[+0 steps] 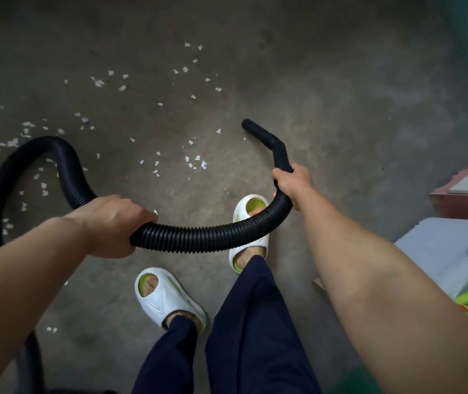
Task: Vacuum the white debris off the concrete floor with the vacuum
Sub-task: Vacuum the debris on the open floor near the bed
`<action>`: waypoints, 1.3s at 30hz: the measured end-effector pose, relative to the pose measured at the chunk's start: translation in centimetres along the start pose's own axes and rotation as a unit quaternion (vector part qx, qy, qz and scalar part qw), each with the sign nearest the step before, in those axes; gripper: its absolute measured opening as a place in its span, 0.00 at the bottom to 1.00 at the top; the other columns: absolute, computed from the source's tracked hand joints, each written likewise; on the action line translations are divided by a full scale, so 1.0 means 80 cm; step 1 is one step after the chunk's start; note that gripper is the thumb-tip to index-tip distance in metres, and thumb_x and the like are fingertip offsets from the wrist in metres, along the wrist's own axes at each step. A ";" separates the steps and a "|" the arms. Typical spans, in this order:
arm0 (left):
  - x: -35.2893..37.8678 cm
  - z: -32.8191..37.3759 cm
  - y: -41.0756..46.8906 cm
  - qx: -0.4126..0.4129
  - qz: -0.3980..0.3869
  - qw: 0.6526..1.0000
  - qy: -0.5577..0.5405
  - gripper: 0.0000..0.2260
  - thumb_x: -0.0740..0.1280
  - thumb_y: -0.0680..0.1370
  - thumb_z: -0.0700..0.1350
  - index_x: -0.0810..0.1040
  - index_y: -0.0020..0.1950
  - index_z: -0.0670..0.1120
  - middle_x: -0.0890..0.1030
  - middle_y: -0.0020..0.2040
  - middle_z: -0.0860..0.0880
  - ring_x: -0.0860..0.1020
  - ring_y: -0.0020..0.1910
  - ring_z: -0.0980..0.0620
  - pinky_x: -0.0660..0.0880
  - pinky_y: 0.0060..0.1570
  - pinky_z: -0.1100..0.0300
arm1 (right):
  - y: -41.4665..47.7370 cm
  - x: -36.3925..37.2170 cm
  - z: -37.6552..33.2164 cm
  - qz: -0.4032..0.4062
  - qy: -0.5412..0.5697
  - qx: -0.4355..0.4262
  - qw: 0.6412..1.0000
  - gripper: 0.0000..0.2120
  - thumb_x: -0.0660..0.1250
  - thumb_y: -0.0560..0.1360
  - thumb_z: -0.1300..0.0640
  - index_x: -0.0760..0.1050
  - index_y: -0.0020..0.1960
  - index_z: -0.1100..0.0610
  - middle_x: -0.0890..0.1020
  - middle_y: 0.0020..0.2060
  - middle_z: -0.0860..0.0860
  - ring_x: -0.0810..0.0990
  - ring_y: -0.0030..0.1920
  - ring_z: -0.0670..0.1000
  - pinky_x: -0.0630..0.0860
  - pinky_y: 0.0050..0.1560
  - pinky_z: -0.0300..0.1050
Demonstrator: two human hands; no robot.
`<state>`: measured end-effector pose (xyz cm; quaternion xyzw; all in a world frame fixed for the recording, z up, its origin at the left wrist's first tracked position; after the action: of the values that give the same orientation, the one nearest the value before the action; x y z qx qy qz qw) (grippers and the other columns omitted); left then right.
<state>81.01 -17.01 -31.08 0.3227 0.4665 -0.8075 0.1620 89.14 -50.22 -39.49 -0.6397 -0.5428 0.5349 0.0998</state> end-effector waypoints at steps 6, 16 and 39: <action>0.022 0.025 -0.013 0.035 -0.020 0.999 -0.014 0.08 0.63 0.65 0.46 0.68 0.40 0.57 0.78 0.40 0.57 0.78 0.46 0.53 0.75 0.46 0.59 | -0.035 0.001 0.038 -0.017 -0.043 0.006 0.999 0.09 0.68 0.66 0.55 0.77 0.45 0.55 0.81 0.40 0.55 0.82 0.45 0.61 0.81 0.49 0.58; 0.038 -0.017 -0.042 -0.003 -0.011 1.000 -0.015 0.07 0.62 0.63 0.48 0.68 0.38 0.59 0.77 0.36 0.58 0.78 0.43 0.54 0.71 0.40 0.62 | -0.038 0.050 -0.016 -0.053 -0.042 -0.044 0.997 0.11 0.68 0.67 0.55 0.75 0.49 0.55 0.82 0.45 0.59 0.83 0.48 0.63 0.80 0.52 0.60; 0.073 -0.011 -0.090 -0.029 -0.002 0.996 -0.079 0.08 0.64 0.63 0.45 0.67 0.35 0.57 0.75 0.34 0.57 0.77 0.38 0.53 0.72 0.39 0.60 | -0.064 0.086 -0.032 -0.082 -0.149 -0.111 0.979 0.09 0.69 0.69 0.57 0.76 0.48 0.56 0.79 0.39 0.57 0.80 0.41 0.59 0.80 0.50 0.60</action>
<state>72.96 -12.36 -30.64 0.2522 0.4756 -0.8171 0.2063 87.04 -41.55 -38.80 -0.5133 -0.6582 0.5506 -0.0107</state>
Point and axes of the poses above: each hand's wrist, its own y-axis towards the middle knuckle, its own x-axis out of the palm, z = x × y, the point moved 4 cm from there along y, towards the middle knuckle
